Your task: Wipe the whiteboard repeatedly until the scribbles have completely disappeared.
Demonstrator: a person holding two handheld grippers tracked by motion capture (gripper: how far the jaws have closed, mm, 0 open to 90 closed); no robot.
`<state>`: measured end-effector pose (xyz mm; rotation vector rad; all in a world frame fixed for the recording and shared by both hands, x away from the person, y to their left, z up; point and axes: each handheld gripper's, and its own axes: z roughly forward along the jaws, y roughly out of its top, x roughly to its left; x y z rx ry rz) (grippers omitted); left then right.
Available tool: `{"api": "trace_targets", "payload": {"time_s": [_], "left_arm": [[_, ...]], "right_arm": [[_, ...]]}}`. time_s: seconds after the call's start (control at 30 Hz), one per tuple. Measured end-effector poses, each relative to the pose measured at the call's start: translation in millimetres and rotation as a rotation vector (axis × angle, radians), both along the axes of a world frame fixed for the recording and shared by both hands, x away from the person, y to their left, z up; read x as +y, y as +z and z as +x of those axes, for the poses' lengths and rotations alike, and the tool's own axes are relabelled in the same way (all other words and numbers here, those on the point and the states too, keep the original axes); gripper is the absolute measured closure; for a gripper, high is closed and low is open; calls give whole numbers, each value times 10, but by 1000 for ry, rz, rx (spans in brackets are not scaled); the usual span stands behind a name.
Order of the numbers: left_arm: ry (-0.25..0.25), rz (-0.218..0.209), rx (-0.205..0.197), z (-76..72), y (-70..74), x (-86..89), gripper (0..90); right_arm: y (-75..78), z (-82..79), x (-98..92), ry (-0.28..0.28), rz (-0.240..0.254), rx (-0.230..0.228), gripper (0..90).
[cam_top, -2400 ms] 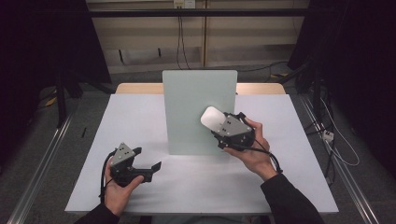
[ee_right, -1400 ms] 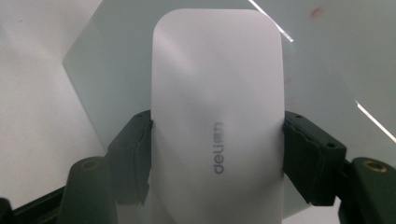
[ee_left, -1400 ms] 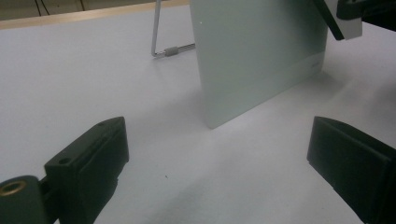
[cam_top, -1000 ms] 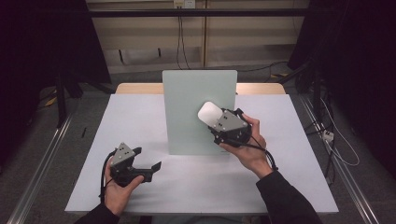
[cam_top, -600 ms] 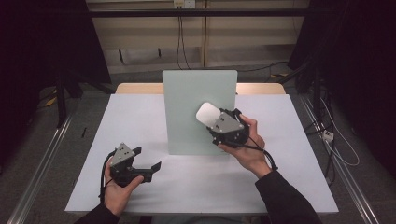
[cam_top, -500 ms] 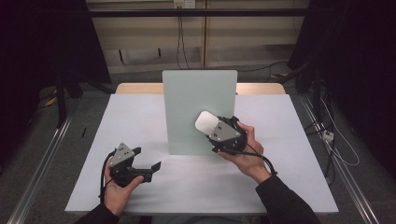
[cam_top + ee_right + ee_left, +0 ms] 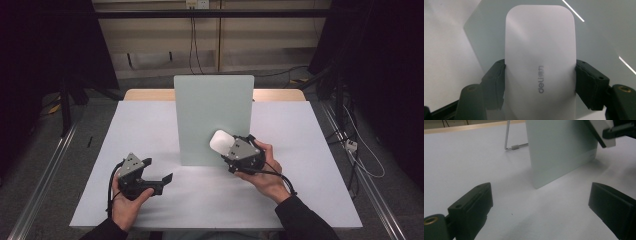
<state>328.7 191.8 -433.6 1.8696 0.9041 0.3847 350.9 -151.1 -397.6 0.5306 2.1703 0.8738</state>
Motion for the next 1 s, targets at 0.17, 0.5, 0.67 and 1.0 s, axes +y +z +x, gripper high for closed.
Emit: {"api": "trace_targets", "payload": {"time_s": [0.17, 0.5, 0.67, 1.0], "left_arm": [[-1, -1, 2, 1, -1, -1, 53], [-1, -1, 3, 1, -4, -5, 53], [0, 0, 2, 2, -5, -7, 53], [-4, 8, -3, -4, 0, -16, 53]], "right_arm": [[232, 71, -128, -49, 30, -52, 313], [179, 38, -186, -67, 38, -59, 314], [-41, -47, -139, -37, 11, -10, 313], [-331, -138, -17, 38, -89, 79, 313]]}}
